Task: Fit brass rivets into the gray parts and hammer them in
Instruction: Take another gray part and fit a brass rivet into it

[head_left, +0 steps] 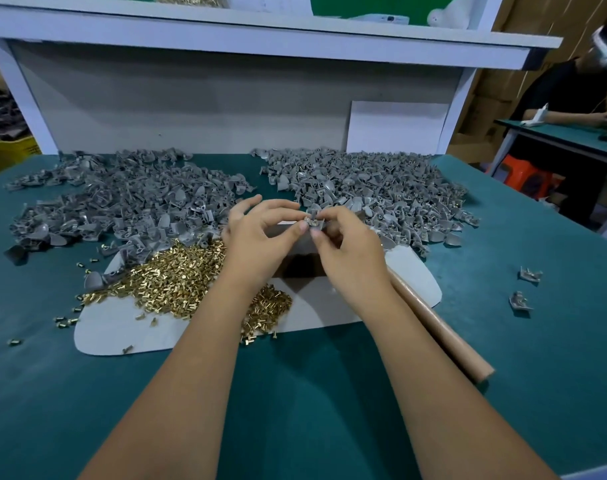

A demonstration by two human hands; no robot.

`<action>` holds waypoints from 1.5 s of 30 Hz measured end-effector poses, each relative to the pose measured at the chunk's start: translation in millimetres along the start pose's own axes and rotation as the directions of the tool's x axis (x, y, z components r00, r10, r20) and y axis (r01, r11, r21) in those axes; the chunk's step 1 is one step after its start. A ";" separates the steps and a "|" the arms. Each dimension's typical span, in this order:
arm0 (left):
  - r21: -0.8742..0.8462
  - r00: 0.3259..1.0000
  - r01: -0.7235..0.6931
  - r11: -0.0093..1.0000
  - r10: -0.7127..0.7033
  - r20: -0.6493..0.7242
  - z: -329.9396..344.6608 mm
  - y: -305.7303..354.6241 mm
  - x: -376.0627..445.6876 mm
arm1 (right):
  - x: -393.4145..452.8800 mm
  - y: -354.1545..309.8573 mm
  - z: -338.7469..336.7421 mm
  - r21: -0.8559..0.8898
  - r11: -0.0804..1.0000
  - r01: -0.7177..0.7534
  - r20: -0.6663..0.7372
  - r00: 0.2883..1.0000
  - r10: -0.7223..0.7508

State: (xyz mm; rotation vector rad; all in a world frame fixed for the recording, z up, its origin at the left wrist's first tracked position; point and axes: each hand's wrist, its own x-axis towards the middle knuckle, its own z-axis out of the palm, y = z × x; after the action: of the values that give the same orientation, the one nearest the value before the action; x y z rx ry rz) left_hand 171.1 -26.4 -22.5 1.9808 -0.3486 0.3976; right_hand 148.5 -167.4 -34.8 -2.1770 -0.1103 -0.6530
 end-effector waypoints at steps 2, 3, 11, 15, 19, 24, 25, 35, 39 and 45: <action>-0.012 1.000 0.001 1.000 -0.001 -0.015 -1.3 -0.4 0.5 | 8.6 -5.7 -2.3 0.019 0.999 -0.040 0.022 0.999 0.039; -0.021 0.999 0.006 1.000 -0.007 -0.035 -1.8 -0.9 0.8 | 16.4 -9.9 -4.2 0.014 0.998 -0.058 0.021 0.998 0.057; 0.029 0.976 0.120 0.992 -0.112 -0.187 0.0 -12.9 4.3 | 50.6 -21.8 6.1 -0.164 0.946 -0.279 -0.099 0.959 0.266; 0.186 0.986 0.101 0.977 -0.073 -0.151 4.1 -20.2 5.4 | 14.3 -33.0 35.9 -0.360 0.932 -0.052 -0.167 0.986 -0.009; 0.035 0.976 0.142 0.989 -0.134 -0.171 -2.2 -22.0 5.6 | -4.4 -46.2 42.5 -0.346 0.924 0.162 -0.141 0.965 -0.223; 0.131 0.942 0.216 0.968 -0.171 -0.288 -20.7 -32.5 9.5 | -14.2 -48.8 42.8 -0.375 0.847 0.377 0.019 0.916 -0.400; 0.113 0.924 0.259 0.959 -0.212 -0.317 -24.8 -35.2 11.1 | -15.6 -48.3 43.7 -0.381 0.831 0.405 0.072 0.909 -0.410; 0.315 0.891 0.337 0.887 -0.192 -0.411 -49.7 -55.4 12.9 | -25.7 -51.4 61.4 -0.482 0.655 0.582 0.448 0.806 -0.387; 0.474 0.950 0.311 0.824 -0.256 -0.178 -45.8 -60.0 11.1 | -26.7 -53.3 65.5 -0.460 0.679 0.572 0.480 0.804 -0.352; 0.445 0.935 0.353 0.823 -0.286 -0.212 -48.1 -62.5 11.0 | -24.7 -53.8 69.5 -0.428 0.728 0.535 0.458 0.823 -0.336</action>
State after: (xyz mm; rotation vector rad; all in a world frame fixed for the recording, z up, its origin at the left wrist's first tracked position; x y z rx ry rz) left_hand 200.9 42.6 -48.9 2.4262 0.1991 0.4253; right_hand 140.2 -77.0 -44.5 -2.8478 -0.7493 -0.5901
